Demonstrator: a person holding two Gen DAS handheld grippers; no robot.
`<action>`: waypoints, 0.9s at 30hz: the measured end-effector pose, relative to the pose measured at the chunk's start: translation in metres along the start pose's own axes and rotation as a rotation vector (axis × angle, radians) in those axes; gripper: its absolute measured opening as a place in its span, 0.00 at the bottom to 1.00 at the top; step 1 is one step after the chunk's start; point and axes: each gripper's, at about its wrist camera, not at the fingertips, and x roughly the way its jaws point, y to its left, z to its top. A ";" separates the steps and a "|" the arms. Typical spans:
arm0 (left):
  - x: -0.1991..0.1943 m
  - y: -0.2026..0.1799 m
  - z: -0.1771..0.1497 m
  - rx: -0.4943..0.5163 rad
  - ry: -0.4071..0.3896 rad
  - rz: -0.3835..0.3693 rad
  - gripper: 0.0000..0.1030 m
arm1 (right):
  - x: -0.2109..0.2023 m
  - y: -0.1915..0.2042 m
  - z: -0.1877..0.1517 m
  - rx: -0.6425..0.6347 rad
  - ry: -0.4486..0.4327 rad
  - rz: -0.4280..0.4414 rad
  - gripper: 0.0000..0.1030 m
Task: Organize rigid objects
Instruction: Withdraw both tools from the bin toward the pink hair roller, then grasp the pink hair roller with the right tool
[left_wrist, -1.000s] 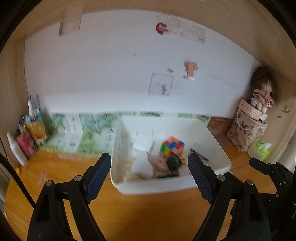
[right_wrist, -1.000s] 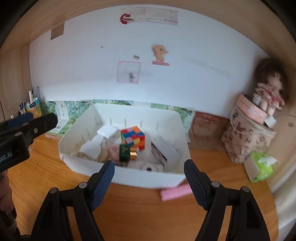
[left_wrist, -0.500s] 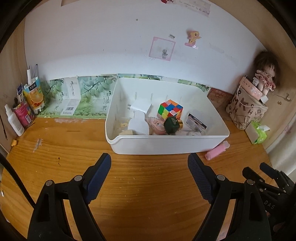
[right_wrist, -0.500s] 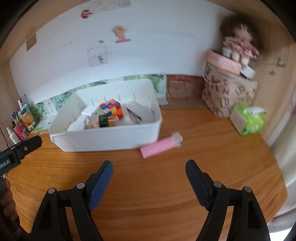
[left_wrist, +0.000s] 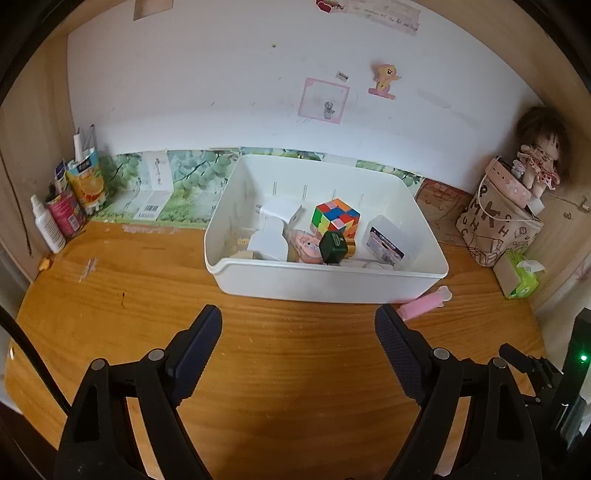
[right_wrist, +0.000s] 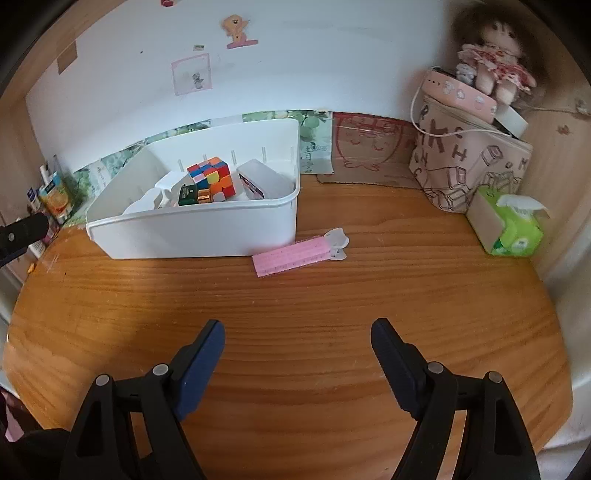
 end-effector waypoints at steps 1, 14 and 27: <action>-0.001 -0.002 -0.001 -0.013 0.003 0.007 0.84 | 0.001 -0.004 0.002 -0.011 0.002 0.011 0.81; -0.008 -0.011 -0.035 -0.189 0.110 0.133 0.84 | 0.042 -0.028 0.023 -0.168 0.047 0.092 0.85; -0.010 -0.011 -0.059 -0.274 0.202 0.261 0.84 | 0.092 -0.023 0.054 -0.271 0.021 0.154 1.00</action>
